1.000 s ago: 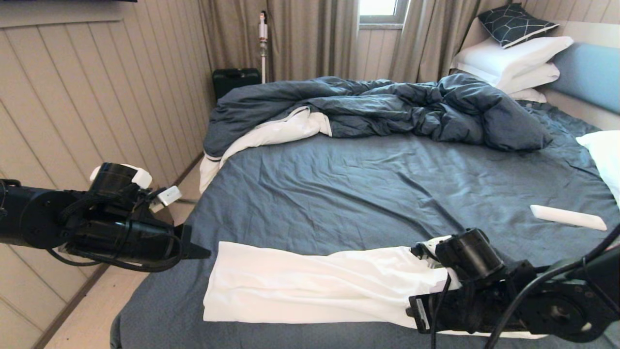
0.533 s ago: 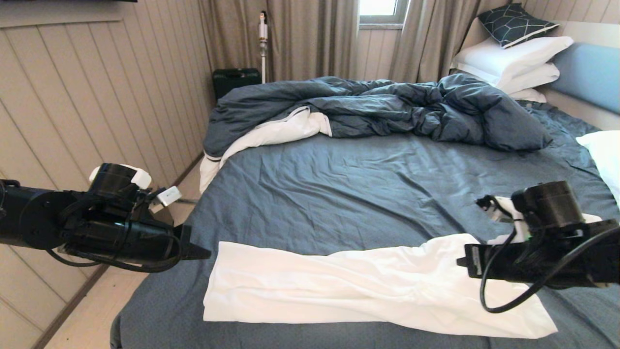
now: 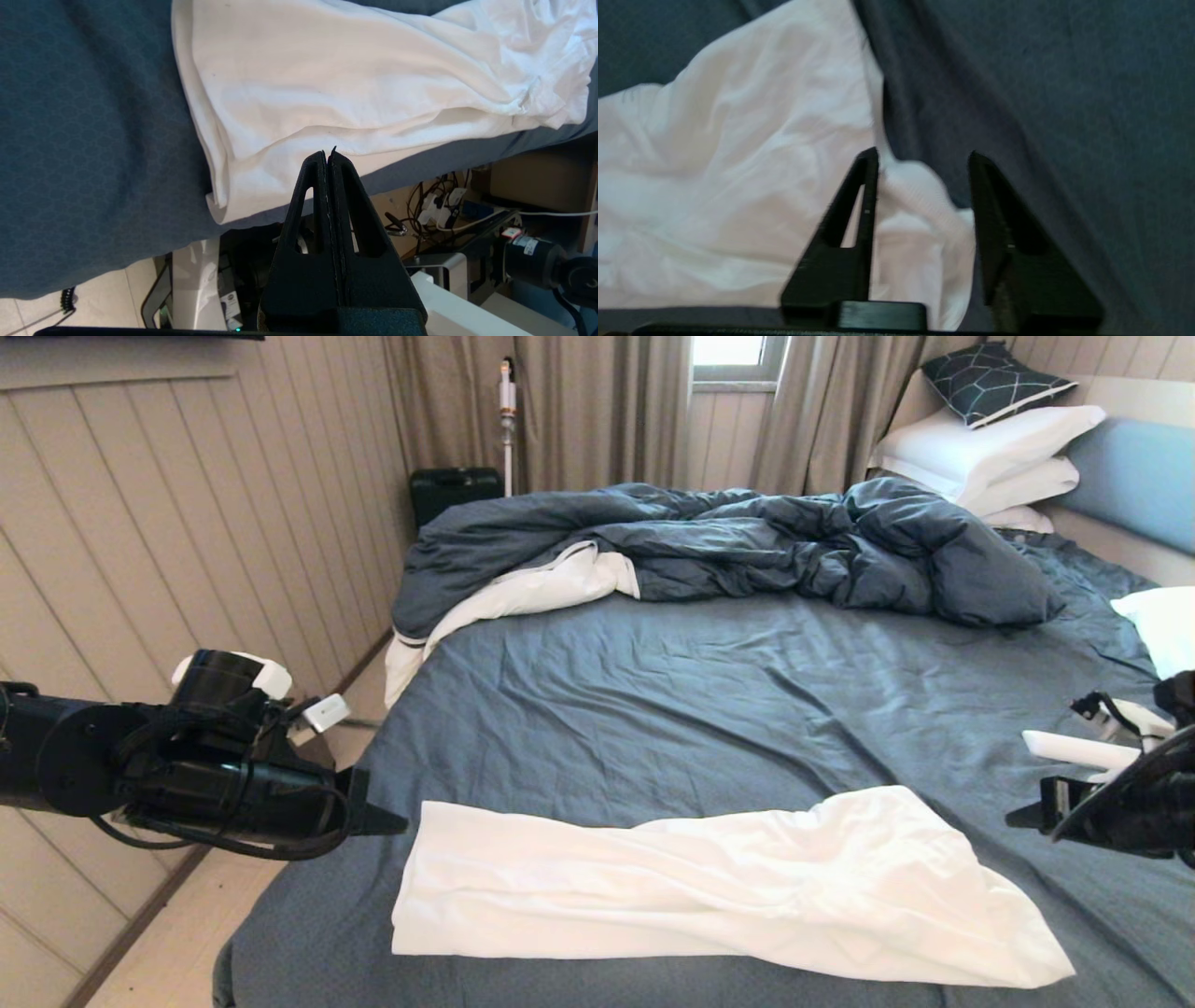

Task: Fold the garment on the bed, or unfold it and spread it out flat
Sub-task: Fold the white T-shirt

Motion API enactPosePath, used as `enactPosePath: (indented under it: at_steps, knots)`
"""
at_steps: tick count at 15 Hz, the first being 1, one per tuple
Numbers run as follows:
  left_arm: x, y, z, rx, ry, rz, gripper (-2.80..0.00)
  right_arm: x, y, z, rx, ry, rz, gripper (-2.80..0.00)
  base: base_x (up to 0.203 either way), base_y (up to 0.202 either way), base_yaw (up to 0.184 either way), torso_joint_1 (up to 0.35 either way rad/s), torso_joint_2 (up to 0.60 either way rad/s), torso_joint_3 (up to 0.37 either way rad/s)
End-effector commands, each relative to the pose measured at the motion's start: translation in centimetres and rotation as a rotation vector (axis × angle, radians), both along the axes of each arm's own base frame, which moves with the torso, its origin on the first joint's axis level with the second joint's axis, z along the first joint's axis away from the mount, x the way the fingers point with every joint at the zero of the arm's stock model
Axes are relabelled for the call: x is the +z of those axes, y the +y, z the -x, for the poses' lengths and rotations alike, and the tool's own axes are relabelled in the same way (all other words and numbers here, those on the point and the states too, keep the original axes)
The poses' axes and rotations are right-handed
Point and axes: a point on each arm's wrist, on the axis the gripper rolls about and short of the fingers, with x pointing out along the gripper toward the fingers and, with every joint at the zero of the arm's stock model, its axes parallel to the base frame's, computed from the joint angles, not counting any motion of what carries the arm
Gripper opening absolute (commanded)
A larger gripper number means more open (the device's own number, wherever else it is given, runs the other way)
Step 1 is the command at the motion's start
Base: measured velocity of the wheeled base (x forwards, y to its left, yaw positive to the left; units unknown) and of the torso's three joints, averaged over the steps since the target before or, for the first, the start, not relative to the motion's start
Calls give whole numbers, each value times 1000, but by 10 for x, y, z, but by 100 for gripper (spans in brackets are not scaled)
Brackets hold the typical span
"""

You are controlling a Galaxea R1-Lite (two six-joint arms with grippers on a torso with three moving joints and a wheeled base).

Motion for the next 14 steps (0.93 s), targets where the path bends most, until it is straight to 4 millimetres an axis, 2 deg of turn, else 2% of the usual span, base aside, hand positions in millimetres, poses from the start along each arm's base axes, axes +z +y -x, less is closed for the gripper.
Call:
enactPosePath:
  at_steps: [1,3,5,10,14]
  knots:
    - [-1,-1,1,-4,10,4,-280,-22,-20,-21,0,52,-34,0,0,0,0,0,0,0]
    - [-1,-2,1,-7,14,6,-280,-25,-32,-38,57,60,-76,0,0,0,0,0,0,0]
    - [-2,-2,0,-8,14,6,-280,-31,-34,-42,155,114,-156,0,0,0,0,0,0,0]
    - [-3,-2,-1,-7,16,6,-280,-49,-18,-45,297,202,-185,0,0,0,0,0,0,0]
    - [-7,-3,-5,-6,28,4,-280,-50,-1,-47,349,211,-189,0,0,0,0,0,0,0]
